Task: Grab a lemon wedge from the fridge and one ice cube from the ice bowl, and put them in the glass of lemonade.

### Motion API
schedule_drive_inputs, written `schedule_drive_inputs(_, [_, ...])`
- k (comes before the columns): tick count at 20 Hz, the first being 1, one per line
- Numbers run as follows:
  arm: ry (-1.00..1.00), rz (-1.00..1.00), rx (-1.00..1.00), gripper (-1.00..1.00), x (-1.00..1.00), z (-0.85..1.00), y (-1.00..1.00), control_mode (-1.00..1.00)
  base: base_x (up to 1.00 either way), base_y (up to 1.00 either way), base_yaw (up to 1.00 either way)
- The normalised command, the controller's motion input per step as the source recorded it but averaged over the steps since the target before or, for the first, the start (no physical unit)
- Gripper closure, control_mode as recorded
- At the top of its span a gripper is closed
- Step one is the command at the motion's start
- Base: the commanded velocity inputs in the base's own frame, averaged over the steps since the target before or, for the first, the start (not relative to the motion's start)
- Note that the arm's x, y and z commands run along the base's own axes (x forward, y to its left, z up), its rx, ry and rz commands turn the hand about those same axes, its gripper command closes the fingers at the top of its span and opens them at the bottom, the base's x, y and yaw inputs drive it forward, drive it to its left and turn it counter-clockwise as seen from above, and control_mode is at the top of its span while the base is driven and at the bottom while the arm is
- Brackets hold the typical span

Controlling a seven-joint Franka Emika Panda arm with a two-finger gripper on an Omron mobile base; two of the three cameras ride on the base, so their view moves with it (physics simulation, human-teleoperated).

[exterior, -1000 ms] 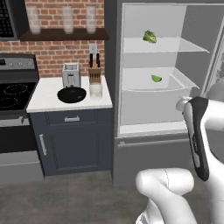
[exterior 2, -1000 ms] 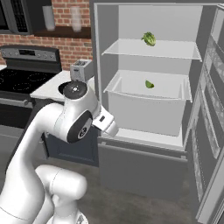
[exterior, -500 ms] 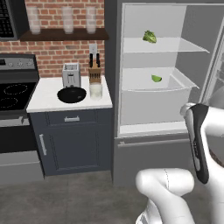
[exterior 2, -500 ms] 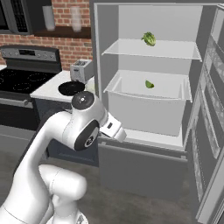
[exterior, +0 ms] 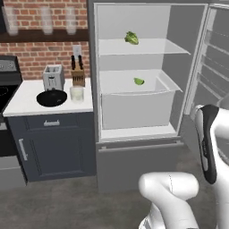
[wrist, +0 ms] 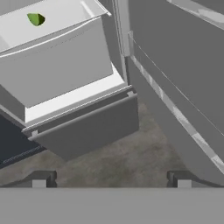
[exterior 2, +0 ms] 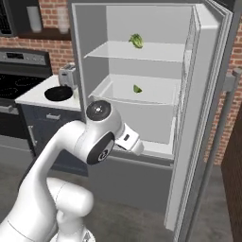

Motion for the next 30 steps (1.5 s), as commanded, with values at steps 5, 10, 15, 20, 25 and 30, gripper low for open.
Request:
schedule_drive_inputs(5, [0.00, 0.00, 0.00, -1.00, 0.00, 0.00, 0.00, 1.00, 0.51, -0.11, 0.02])
schedule_drive_inputs(10, [0.00, 0.00, 0.00, -1.00, 0.00, 0.00, 0.00, 1.00, 0.44, 0.11, 0.14])
schedule_drive_inputs(15, [0.00, 0.00, 0.00, -1.00, 0.00, 0.00, 0.00, 1.00, 0.47, 0.03, 0.14])
schedule_drive_inputs(20, [0.00, 0.00, 0.00, -1.00, 0.00, 0.00, 0.00, 1.00, 0.58, 0.12, 0.12])
schedule_drive_inputs(25, [0.00, 0.00, 0.00, -1.00, 0.00, 0.00, 0.00, 1.00, 0.60, 0.30, 0.04])
schedule_drive_inputs(30, [0.00, 0.00, 0.00, -1.00, 0.00, 0.00, 0.00, 1.00, 0.73, 0.11, 0.00])
